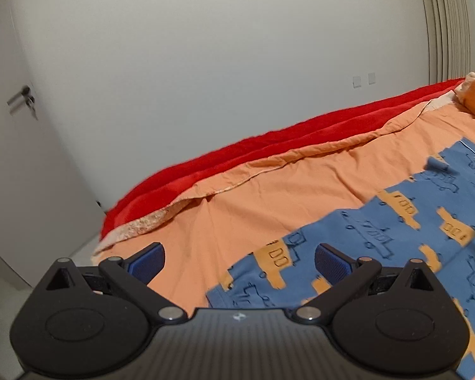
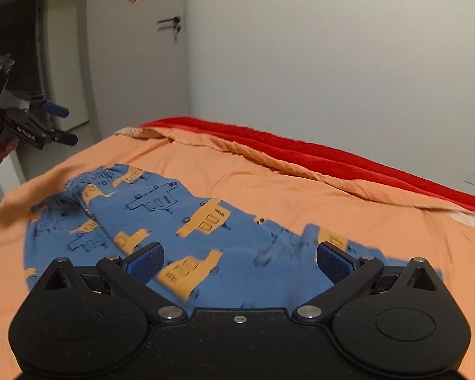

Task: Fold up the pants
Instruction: 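Grasp the pants waistband with the left gripper while the right gripper grasps the other waistband corner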

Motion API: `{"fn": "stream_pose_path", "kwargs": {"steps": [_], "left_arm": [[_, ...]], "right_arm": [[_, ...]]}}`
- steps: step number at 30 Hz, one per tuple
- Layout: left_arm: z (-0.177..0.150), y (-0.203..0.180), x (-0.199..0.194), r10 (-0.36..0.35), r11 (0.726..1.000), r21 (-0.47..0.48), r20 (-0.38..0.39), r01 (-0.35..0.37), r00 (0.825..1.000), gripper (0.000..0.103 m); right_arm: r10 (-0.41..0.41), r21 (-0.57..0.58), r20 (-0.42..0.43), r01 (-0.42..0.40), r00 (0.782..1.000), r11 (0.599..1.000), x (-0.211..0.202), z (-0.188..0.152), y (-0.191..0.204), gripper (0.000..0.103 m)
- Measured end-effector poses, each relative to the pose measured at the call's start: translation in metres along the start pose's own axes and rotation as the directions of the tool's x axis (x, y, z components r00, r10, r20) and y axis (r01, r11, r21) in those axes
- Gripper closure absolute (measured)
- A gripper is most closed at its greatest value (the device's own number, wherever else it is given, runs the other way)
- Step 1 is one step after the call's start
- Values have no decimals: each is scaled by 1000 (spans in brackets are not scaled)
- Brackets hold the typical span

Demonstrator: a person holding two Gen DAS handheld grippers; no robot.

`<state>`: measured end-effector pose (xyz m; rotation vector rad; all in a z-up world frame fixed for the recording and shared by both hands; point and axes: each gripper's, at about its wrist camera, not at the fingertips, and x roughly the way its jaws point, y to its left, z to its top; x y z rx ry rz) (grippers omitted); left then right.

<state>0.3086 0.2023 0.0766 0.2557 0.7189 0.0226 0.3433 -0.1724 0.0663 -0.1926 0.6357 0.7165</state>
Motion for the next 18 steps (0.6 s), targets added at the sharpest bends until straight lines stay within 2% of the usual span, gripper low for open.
{"fn": "stream_pose_path", "kwargs": {"steps": [3, 6, 8, 10, 12, 14, 16, 17, 18], "left_arm": [[3, 16, 42, -12, 1000, -5, -26, 12, 1000, 0], [2, 26, 77, -72, 997, -25, -60, 70, 996, 1], [0, 33, 95, -144, 989, -56, -81, 140, 986, 3], [-3, 36, 108, -225, 973, -78, -100, 218, 969, 5], [-6, 37, 115, -264, 964, -74, -113, 257, 958, 5], [-9, 37, 123, -272, 962, -63, -123, 266, 954, 9], [-11, 40, 132, -276, 961, -80, -158, 266, 948, 22], [-13, 42, 136, -293, 955, -94, -178, 280, 939, 25], [-15, 43, 138, -318, 947, -104, -190, 303, 929, 33]], "right_arm": [[50, -48, -54, -52, 997, 997, 49, 19, -14, 1], [93, -87, -111, -103, 989, 991, 96, 35, -23, 5], [116, -85, -145, -129, 983, 988, 121, 43, -30, 15], [174, -57, -175, -186, 969, 981, 140, 49, -35, 21], [219, -55, -195, -234, 956, 971, 153, 54, -34, 21], [242, -67, -213, -262, 946, 963, 162, 55, -31, 21], [254, -81, -256, -282, 933, 956, 172, 54, -26, 25], [260, -86, -277, -293, 925, 952, 176, 54, -24, 32], [269, -90, -295, -307, 917, 948, 178, 52, -23, 36]]}}
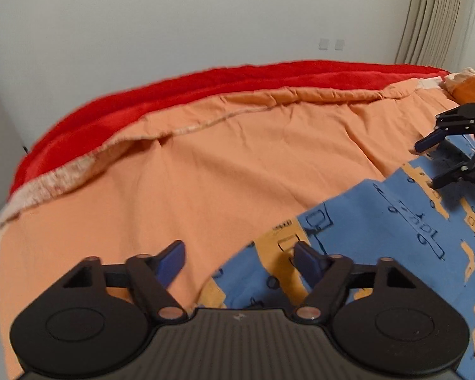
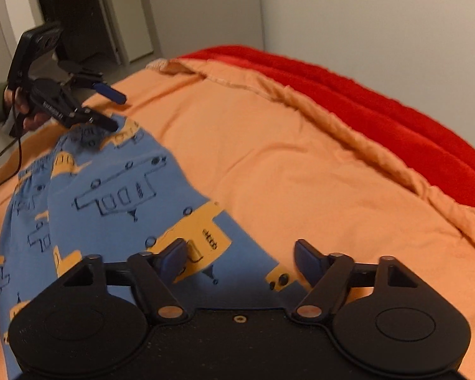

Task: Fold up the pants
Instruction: 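Grasp the pants waistband with the left gripper while the right gripper grasps the other waistband corner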

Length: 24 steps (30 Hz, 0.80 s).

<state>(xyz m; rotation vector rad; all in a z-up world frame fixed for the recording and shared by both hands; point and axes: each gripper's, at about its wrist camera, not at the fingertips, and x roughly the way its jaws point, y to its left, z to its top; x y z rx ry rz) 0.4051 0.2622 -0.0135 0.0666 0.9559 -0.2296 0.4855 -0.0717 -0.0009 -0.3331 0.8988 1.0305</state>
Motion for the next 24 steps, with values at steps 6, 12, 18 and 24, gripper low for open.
{"fn": "stream_pose_path", "kwargs": {"steps": [6, 12, 18, 24], "left_arm": [[-8, -9, 4, 25, 998, 65, -66, -21, 998, 88], [-15, -46, -20, 163, 973, 156, 56, -170, 985, 101], [1, -48, -49, 298, 948, 53, 205, -315, 932, 101], [28, -28, -25, 329, 943, -14, 202, -333, 923, 101]], "right_arm": [[-11, -29, 8, 12, 1000, 1000, -2, -8, 11, 69], [-130, -86, 52, 134, 990, 987, -13, -10, 28, 101], [-258, -113, 157, 277, 953, 954, -35, 14, 35, 102], [-398, -56, 197, 415, 896, 908, -16, 56, 10, 102]]}}
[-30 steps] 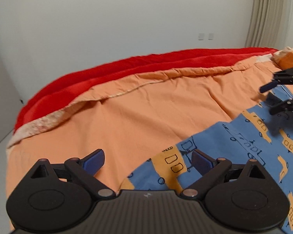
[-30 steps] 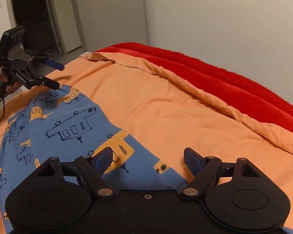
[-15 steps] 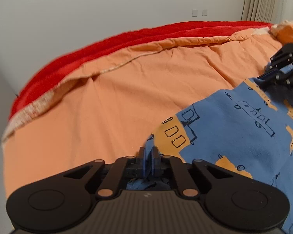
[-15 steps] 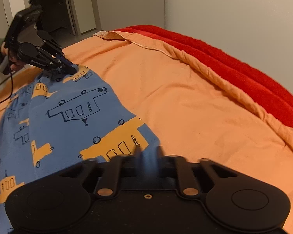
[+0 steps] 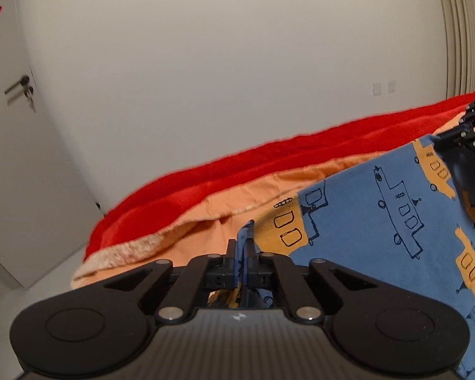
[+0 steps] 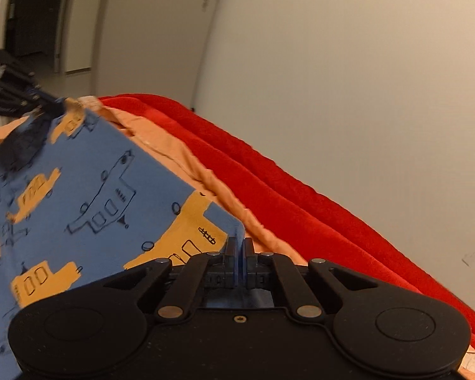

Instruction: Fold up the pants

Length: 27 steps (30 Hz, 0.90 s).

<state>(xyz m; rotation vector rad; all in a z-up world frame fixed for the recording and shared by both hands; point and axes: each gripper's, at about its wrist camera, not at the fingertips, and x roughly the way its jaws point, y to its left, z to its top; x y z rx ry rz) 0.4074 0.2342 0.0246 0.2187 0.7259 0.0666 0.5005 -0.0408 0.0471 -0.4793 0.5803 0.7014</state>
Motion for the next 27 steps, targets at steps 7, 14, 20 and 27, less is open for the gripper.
{"fn": "stream_pose_path", "kwargs": {"steps": [7, 14, 20, 27], "left_arm": [[-21, 15, 56, -76, 993, -99, -128, 64, 989, 98], [-26, 30, 46, -148, 981, -130, -47, 141, 988, 21], [-18, 26, 68, -215, 966, -177, -127, 191, 968, 68], [-14, 16, 38, -159, 983, -104, -77, 151, 984, 99]], "right_arm": [[-7, -6, -147, 7, 989, 1000, 63, -17, 10, 102], [48, 39, -114, -44, 992, 998, 55, -20, -3, 80], [124, 139, -120, -107, 985, 985, 69, -18, -3, 61], [105, 163, -50, -95, 993, 982, 42, -12, 4, 100]]}}
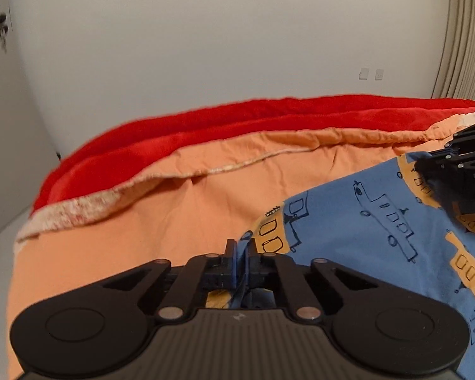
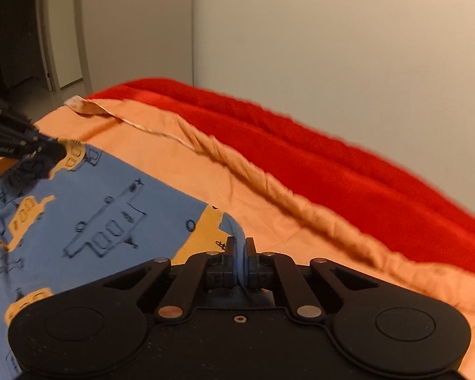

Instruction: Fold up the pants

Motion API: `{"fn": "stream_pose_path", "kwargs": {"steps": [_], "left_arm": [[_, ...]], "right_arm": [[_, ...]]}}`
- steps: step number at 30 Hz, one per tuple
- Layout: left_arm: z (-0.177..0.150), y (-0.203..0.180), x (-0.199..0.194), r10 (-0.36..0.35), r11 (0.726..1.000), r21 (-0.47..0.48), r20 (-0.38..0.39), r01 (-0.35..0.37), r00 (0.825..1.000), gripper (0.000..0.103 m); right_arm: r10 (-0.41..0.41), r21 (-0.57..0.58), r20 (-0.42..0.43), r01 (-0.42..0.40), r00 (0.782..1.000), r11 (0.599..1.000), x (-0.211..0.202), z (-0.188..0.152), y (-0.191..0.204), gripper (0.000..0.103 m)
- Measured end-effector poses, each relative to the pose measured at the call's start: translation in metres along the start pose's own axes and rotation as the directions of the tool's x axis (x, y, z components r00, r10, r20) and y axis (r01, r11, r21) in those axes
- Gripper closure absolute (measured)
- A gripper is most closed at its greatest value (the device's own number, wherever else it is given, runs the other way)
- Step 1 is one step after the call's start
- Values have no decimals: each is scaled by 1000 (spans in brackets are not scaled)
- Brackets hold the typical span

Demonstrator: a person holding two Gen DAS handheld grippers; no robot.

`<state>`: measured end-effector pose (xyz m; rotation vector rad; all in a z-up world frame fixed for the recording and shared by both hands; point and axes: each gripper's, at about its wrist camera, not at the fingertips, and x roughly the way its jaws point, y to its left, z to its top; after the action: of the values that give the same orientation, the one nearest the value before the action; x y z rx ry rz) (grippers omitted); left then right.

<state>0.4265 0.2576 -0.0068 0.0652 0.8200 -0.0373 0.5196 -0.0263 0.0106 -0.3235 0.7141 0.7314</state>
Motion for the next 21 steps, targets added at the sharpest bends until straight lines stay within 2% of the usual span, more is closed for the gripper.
{"fn": "stream_pose_path", "kwargs": {"steps": [5, 10, 15, 17, 21], "left_arm": [[-14, -16, -57, 25, 992, 120, 146, -42, 989, 99], [-51, -41, -113, 25, 962, 257, 251, -92, 968, 100], [-93, -67, -151, 14, 919, 379, 242, -108, 970, 100], [-110, -77, -163, 9, 897, 428, 235, -111, 972, 100], [-142, -89, -171, -11, 872, 483, 182, -80, 983, 100]], "right_arm": [[-10, -33, 164, 16, 986, 999, -70, -16, 19, 100], [-20, -116, 280, 55, 960, 992, -144, -58, 58, 100], [-7, -189, 325, 72, 946, 979, -206, -105, 103, 102], [-5, -215, 322, 78, 947, 974, -224, -122, 122, 102], [-17, -281, 288, 101, 958, 954, -248, -158, 161, 102]]}}
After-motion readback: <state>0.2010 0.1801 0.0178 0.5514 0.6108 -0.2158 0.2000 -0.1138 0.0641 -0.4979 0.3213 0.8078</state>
